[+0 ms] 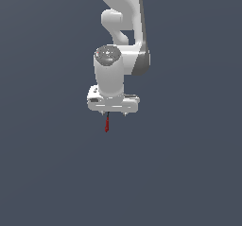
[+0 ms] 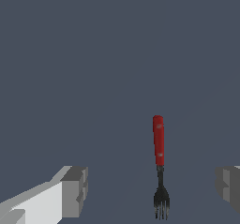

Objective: Pick up the object and move it to a goal position.

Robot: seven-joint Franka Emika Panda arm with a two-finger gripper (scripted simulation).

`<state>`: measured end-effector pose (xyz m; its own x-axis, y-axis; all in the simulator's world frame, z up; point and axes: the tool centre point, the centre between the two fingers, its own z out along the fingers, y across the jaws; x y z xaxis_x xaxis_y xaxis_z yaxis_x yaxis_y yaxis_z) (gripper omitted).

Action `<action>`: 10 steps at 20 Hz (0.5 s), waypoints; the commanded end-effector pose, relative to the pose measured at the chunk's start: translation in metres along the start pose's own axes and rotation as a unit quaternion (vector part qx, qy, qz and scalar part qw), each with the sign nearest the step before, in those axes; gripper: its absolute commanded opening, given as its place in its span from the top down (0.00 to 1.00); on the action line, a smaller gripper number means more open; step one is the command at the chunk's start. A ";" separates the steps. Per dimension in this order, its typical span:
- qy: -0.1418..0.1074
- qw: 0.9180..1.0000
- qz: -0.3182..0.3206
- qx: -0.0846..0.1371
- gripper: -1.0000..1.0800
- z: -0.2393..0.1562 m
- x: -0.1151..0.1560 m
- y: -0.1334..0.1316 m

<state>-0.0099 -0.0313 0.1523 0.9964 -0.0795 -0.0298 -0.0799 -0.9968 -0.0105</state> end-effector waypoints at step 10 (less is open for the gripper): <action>0.014 1.000 -0.018 0.004 0.04 -0.012 0.006 -0.002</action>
<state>-0.0045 -0.0299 0.1621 0.9988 -0.0493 -0.0055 -0.0494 -0.9986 -0.0172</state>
